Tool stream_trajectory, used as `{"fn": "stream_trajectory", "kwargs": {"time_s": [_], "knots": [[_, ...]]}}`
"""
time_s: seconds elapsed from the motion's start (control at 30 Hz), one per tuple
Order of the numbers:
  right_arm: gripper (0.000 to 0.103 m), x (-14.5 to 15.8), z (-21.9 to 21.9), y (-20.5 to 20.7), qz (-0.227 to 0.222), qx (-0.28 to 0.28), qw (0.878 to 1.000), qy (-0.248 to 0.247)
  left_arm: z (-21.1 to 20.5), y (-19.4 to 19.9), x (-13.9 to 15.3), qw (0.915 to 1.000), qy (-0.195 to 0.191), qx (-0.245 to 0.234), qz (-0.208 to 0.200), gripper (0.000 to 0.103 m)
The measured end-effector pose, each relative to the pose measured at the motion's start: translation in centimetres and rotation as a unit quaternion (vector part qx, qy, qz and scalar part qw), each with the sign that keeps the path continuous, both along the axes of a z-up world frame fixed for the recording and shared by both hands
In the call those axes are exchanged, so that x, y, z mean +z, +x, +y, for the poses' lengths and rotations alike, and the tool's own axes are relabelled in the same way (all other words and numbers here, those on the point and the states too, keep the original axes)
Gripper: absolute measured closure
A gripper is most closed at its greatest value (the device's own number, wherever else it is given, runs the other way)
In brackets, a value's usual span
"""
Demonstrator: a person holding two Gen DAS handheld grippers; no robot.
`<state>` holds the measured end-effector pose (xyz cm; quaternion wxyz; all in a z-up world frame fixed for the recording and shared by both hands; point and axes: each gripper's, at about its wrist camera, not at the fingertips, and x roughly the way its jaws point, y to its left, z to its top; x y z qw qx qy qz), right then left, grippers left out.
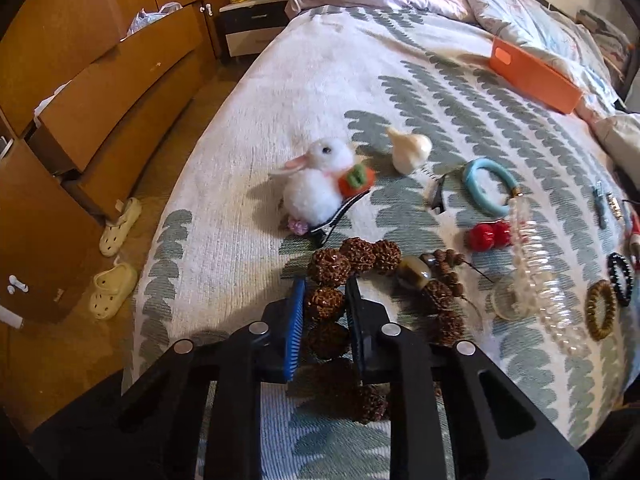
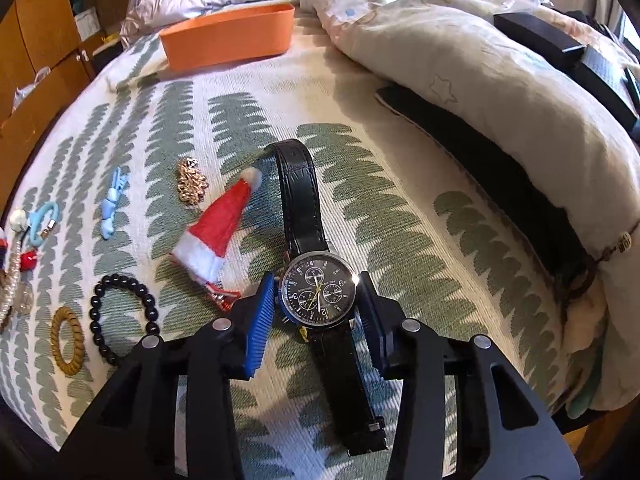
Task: Organize jewelry
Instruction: 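Carry the bracelet onto open bedspread with left tool while right sets watch by basket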
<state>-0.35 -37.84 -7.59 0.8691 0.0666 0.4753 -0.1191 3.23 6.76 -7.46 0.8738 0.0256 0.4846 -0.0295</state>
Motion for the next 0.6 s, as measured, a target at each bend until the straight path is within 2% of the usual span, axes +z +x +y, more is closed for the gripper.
{"fn": "stream_trajectory", "kwargs": {"time_s": [0.27, 0.6], "knots": [[0.062, 2.9, 0.5, -2.3, -0.059, -0.007, 0.998, 0.002, -0.4, -1.9, 3.1, 0.9980, -0.037, -0.029, -0.042, 0.082], [0.062, 6.8, 2.8, -2.5, -0.118, 0.015, 0.993, -0.023, -1.7, -2.7, 6.7, 0.9926, -0.055, -0.060, -0.090, 0.082]]}}
